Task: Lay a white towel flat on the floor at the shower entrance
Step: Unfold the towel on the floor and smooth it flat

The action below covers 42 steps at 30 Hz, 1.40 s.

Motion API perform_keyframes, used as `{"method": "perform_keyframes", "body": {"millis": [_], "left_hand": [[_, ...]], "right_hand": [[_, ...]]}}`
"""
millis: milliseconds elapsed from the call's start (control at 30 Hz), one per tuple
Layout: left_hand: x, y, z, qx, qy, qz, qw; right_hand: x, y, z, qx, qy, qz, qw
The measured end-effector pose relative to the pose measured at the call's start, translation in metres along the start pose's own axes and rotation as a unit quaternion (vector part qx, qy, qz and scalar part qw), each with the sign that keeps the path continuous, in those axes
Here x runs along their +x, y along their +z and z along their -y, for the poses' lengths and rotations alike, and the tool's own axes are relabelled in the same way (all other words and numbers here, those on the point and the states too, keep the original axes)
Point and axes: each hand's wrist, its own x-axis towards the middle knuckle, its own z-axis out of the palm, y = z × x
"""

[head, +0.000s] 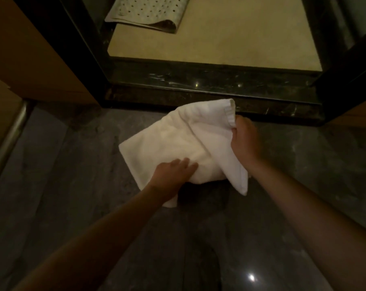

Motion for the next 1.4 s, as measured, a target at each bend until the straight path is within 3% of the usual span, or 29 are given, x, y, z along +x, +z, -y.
{"method": "perform_keyframes", "body": {"millis": [167, 300, 400, 467, 533, 600, 733, 867, 1000, 1200, 1400], "left_hand": [[-0.031, 0.01, 0.04, -0.006, 0.051, -0.003, 0.999], [-0.028, 0.009, 0.037, -0.008, 0.047, 0.001, 0.999], [-0.026, 0.01, 0.029, -0.028, 0.032, -0.013, 0.999], [-0.027, 0.013, 0.03, -0.028, 0.029, -0.016, 0.999], [-0.027, 0.015, 0.031, -0.022, 0.027, -0.01, 0.999], [-0.027, 0.016, 0.03, -0.02, 0.027, 0.002, 0.999], [-0.028, 0.017, 0.029, -0.019, 0.026, 0.014, 0.999], [-0.027, 0.016, 0.024, -0.031, 0.018, 0.018, 0.999], [-0.032, 0.022, 0.018, -0.022, 0.025, 0.025, 0.999], [-0.03, 0.016, 0.013, 0.008, 0.047, 0.044, 0.998], [-0.04, 0.018, 0.003, 0.007, 0.086, 0.059, 0.995]], "right_hand": [[-0.015, -0.01, -0.031, -0.054, 0.018, 0.01, 0.998], [-0.034, -0.01, -0.031, -0.031, 0.04, 0.034, 0.998], [-0.062, -0.005, -0.013, -0.114, -0.103, 0.08, 0.985], [-0.082, 0.006, -0.001, -0.142, -0.202, 0.173, 0.954], [-0.098, 0.019, 0.004, -0.182, -0.248, 0.258, 0.916], [-0.106, 0.026, 0.002, -0.237, -0.266, 0.286, 0.89], [-0.108, 0.024, -0.003, -0.266, -0.279, 0.264, 0.884], [-0.111, 0.018, -0.015, -0.269, -0.354, 0.143, 0.885], [-0.125, 0.01, -0.027, -0.25, -0.396, 0.086, 0.879], [-0.131, -0.008, -0.033, -0.252, -0.439, 0.086, 0.858], [-0.136, -0.023, -0.033, -0.252, -0.413, 0.136, 0.865]]}}
